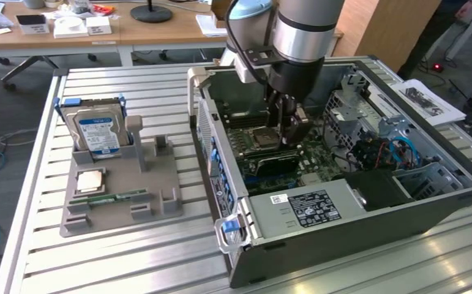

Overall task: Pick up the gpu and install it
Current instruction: 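Insert the gpu into the slot, then press down on the gpu until it lock into place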

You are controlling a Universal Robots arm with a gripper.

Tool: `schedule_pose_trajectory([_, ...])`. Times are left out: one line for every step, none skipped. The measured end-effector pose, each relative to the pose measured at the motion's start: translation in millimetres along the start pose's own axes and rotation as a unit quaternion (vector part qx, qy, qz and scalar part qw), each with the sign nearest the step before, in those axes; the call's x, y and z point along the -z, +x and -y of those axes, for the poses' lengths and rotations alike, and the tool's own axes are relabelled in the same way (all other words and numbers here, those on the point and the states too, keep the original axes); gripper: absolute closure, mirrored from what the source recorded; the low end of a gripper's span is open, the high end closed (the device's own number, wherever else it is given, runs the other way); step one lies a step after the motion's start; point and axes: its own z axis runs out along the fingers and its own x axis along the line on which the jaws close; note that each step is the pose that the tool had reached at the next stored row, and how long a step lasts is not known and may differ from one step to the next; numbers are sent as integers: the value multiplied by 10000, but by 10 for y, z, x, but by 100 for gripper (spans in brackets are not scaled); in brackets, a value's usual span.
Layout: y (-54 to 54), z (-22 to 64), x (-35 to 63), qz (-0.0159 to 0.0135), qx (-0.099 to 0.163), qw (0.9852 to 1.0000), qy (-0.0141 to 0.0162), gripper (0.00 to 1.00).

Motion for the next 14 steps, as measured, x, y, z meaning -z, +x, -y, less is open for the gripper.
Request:
schedule_pose_trajectory([0, 13, 0, 0, 0, 10000, 0, 36])
schedule_pose_trajectory([0, 24, -1, 0, 0, 10000, 0, 36])
schedule_pose_trajectory([0, 35, -2, 0, 0, 10000, 0, 36])
schedule_pose_trajectory([-1, 48, -2, 0, 0, 10000, 0, 36])
schedule_pose_trajectory([-1, 59, -3, 0, 0, 10000, 0, 36])
schedule_pose_trajectory([0, 65, -3, 0, 0, 10000, 0, 36])
schedule_pose_trajectory([0, 67, -3, 0, 0, 10000, 0, 36])
schedule_pose_trajectory([0, 67, -3, -1, 0, 10000, 0, 36])
schedule_pose_trajectory([-1, 68, -3, 0, 0, 10000, 0, 36])
schedule_pose_trajectory([-1, 68, -3, 0, 0, 10000, 0, 36])
schedule_pose_trajectory([-1, 68, -3, 0, 0, 10000, 0, 36])
schedule_pose_trajectory([-1, 68, -3, 0, 0, 10000, 0, 36])
schedule_pose_trajectory([-1, 68, -3, 0, 0, 10000, 0, 36])
schedule_pose_trajectory([-1, 68, -3, 0, 0, 10000, 0, 36])
